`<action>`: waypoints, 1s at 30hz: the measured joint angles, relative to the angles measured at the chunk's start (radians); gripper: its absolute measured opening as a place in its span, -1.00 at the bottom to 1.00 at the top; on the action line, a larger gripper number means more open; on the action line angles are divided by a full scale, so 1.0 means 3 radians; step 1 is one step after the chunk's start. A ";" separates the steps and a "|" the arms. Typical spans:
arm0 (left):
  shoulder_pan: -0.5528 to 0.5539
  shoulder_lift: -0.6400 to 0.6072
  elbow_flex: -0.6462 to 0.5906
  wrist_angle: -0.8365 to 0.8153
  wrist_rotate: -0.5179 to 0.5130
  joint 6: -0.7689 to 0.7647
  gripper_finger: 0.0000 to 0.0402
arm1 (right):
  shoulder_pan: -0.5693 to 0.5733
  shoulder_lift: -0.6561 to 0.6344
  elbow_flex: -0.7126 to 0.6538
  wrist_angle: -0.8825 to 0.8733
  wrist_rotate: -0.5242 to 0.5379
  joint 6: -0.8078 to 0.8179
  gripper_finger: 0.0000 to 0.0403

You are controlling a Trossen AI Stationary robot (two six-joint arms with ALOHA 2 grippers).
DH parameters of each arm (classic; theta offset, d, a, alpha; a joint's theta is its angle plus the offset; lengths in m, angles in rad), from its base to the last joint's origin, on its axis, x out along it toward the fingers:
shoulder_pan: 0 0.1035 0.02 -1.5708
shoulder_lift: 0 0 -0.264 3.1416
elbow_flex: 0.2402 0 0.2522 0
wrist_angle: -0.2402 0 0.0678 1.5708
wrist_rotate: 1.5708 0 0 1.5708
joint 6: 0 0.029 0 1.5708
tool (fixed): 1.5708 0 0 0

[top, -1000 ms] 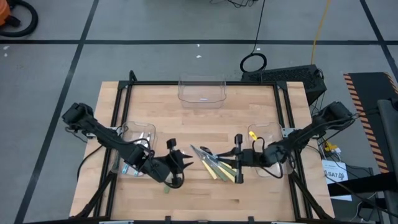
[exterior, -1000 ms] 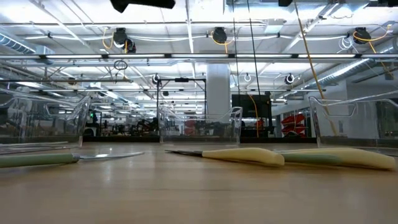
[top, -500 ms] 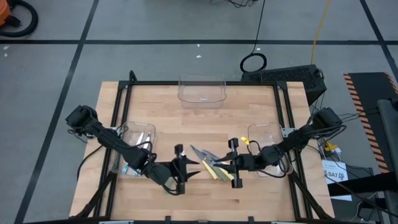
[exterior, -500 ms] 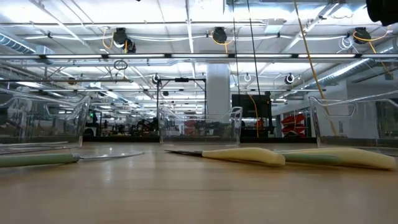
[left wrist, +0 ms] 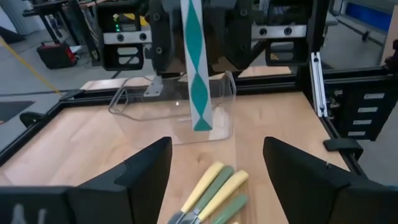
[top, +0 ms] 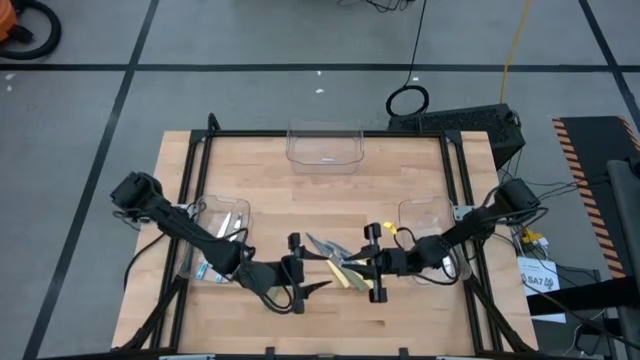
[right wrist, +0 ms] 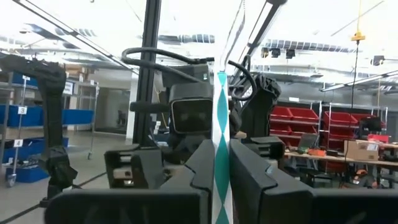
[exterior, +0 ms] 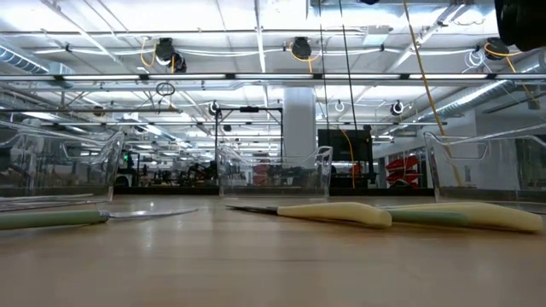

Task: Sort silverware by color (type)
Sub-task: Put the white and blue patterned knife into the bottom left transparent bin

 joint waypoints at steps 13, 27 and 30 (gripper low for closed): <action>0.0059 0.0035 -0.0001 0.0360 0.0053 0.0040 0.30 | 0.0001 0.0262 0.0352 -0.0027 -0.0080 -0.0091 -0.89; 0.0038 0.0035 -0.0001 0.0330 0.0131 0.0012 0.30 | 0.0001 0.0374 0.0561 -0.0048 -0.0077 -0.0302 -0.89; 0.0041 0.0035 -0.0001 0.0330 0.0131 0.0012 0.25 | 0.0001 0.0374 0.0561 -0.0039 -0.0070 -0.0339 -0.89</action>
